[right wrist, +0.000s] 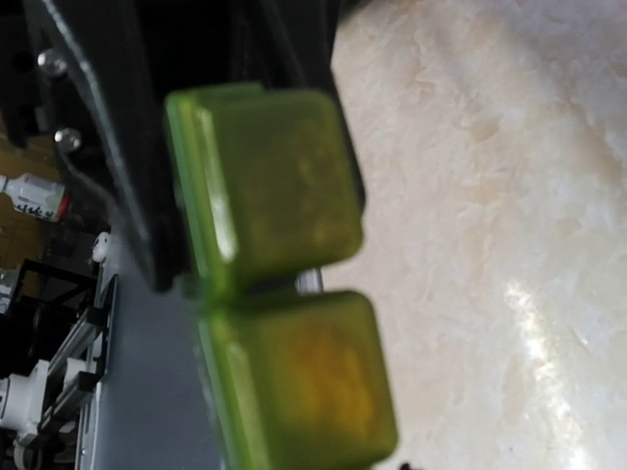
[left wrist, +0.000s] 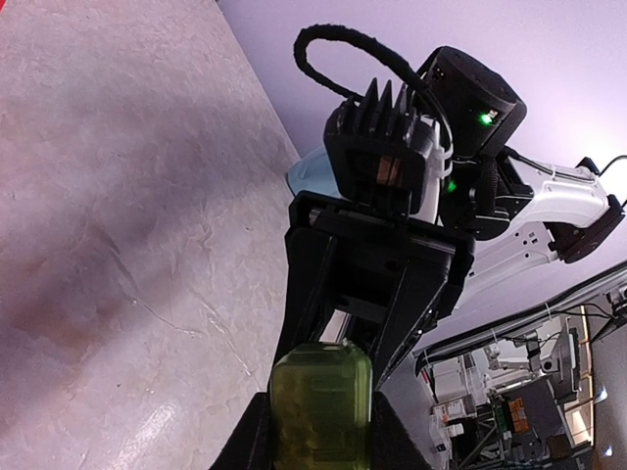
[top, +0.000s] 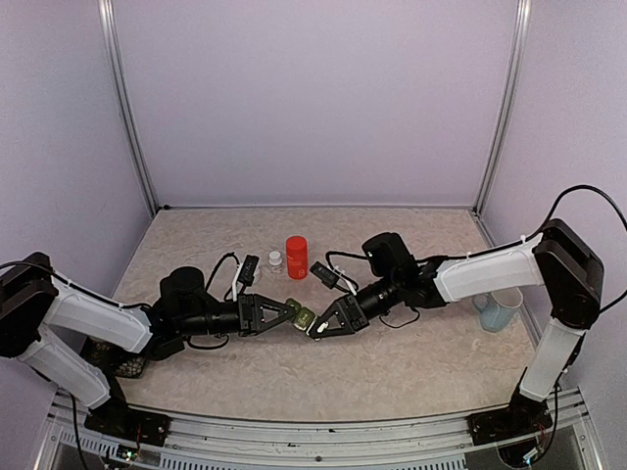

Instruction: Sort the pills into containers

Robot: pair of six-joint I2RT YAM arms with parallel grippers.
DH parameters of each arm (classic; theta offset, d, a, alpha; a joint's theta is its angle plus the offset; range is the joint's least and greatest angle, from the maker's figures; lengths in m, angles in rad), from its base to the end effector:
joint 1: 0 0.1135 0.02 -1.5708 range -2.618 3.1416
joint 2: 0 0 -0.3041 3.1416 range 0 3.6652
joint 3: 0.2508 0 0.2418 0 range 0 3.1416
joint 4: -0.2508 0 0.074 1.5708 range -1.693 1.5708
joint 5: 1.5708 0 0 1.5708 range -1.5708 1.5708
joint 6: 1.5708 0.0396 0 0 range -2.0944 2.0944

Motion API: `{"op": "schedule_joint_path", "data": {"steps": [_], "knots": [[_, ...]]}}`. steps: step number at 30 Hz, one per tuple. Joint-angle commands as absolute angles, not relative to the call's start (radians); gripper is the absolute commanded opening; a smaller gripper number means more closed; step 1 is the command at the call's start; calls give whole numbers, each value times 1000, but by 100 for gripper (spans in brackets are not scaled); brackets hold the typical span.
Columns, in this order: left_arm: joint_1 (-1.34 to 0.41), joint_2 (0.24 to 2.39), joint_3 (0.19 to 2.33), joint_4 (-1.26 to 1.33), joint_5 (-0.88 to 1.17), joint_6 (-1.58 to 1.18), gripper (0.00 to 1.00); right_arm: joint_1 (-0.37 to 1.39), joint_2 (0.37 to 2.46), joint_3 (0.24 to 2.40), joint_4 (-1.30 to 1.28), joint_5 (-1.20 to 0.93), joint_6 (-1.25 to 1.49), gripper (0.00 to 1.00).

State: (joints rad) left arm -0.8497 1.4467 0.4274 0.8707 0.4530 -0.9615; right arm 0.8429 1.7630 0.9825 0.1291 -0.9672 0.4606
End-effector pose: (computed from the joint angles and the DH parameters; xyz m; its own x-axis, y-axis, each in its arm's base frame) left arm 0.1617 -0.2102 0.2310 -0.8441 -0.1566 -0.5128 0.4699 0.2449 -0.8481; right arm 0.2175 0.2931 0.2313 -0.7433 -0.4549 -0.4905 -0.5905 0.1016 0.8006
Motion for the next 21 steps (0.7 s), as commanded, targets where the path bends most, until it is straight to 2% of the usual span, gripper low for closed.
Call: {"op": "schedule_joint_path", "data": {"steps": [1, 3, 4, 5, 8, 13, 15, 17, 21], "knots": [[-845, 1413, 426, 900, 442, -971, 19, 862, 1740, 1000, 89, -896, 416, 28], [-845, 1411, 426, 896, 441, -970, 19, 862, 1738, 1002, 88, -911, 415, 38], [-845, 1411, 426, 895, 441, -970, 19, 862, 1730, 1002, 92, -918, 416, 54], [-845, 1411, 424, 893, 438, -970, 19, 861, 1720, 1005, 91, -918, 407, 63], [-844, 1412, 416, 892, 426, -978, 20, 861, 1685, 1052, -7, -864, 316, 76], [-844, 1419, 413, 877, 402, -996, 20, 861, 1634, 1135, -250, -693, 151, 83], [-843, 1428, 410, 876, 390, -1005, 20, 862, 1624, 1160, -316, -629, 107, 89], [-842, 1437, 409, 879, 380, -1019, 20, 863, 1622, 1177, -359, -591, 71, 99], [-841, 1464, 407, 894, 358, -1063, 20, 883, 1613, 1191, -399, -503, 19, 100]]}}
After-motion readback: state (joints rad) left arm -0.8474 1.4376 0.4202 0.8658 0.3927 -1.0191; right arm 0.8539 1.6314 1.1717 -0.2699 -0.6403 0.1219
